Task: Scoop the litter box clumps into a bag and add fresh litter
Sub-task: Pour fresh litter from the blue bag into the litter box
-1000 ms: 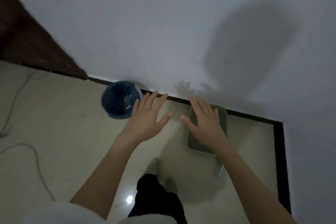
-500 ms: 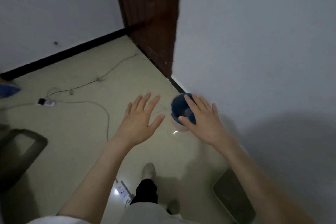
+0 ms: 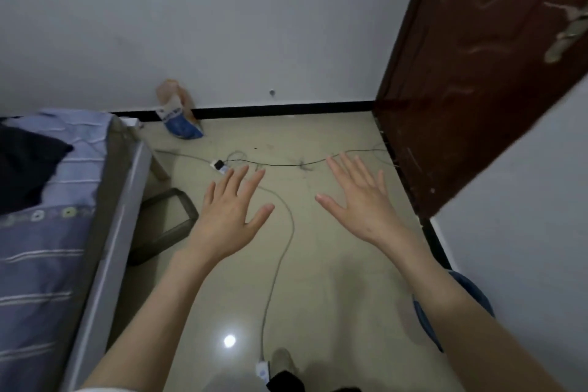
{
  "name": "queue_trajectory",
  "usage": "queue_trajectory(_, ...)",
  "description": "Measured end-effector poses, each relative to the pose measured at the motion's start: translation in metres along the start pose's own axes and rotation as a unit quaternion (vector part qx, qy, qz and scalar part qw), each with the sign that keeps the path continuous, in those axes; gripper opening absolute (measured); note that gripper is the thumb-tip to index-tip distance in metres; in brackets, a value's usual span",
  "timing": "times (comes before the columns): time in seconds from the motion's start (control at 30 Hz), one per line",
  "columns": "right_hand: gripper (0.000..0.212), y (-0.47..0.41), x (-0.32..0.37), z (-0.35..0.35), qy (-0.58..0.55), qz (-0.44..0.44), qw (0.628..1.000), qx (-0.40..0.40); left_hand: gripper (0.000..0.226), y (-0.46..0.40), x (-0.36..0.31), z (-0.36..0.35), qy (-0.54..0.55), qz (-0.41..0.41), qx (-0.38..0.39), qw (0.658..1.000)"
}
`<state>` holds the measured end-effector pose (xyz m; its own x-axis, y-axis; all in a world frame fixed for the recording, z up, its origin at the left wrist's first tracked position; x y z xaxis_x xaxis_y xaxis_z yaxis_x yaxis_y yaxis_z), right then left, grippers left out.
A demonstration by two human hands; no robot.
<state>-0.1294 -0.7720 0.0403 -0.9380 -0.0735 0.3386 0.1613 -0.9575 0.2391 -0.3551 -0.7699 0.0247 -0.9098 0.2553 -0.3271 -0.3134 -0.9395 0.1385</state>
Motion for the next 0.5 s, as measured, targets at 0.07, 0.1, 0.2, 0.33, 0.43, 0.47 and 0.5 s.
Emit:
queue_trajectory(0.07,0.072,-0.032,0.012,0.004,-0.004,0.011,1.000,0.007,0.070,-0.012,0.026,0.013,0.013,0.017,-0.017,1.000)
queue_trajectory(0.1,0.072,-0.048,0.018,0.006,-0.006,0.017,1.000,0.010,0.065,-0.019,0.037,0.019,0.020,0.026,-0.022,0.999)
queue_trajectory(0.2,0.071,-0.098,0.032,0.012,-0.002,0.039,0.999,0.018,0.063,-0.046,0.067,0.032,0.033,0.060,-0.027,0.997)
queue_trajectory(0.33,0.071,-0.172,0.039,0.012,0.005,0.062,0.997,0.044,0.063,-0.095,0.097,0.035,0.044,0.093,-0.011,0.995)
queue_trajectory(0.43,0.070,-0.237,0.043,0.013,0.008,0.077,0.995,0.063,0.062,-0.141,0.123,0.036,0.051,0.122,0.000,0.991)
queue_trajectory(0.47,0.070,-0.258,0.044,0.015,0.010,0.084,0.994,0.068,0.062,-0.158,0.132,0.039,0.053,0.134,-0.002,0.990)
queue_trajectory(0.5,0.070,-0.280,0.046,0.017,0.013,0.092,0.993,0.074,0.062,-0.175,0.141,0.042,0.056,0.147,-0.006,0.988)
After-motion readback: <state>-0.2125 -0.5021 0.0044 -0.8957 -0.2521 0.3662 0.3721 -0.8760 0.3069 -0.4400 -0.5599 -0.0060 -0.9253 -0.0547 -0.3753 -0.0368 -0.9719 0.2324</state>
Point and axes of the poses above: each hand's wrist, its own y-axis away from the middle knuckle, its own z-axis out of the back of the hand, x = y × z, the point moved 2 cm from there along -y, towards the middle knuckle, and after that the axes turned 8 degrees about x, right-handed, at the moved point
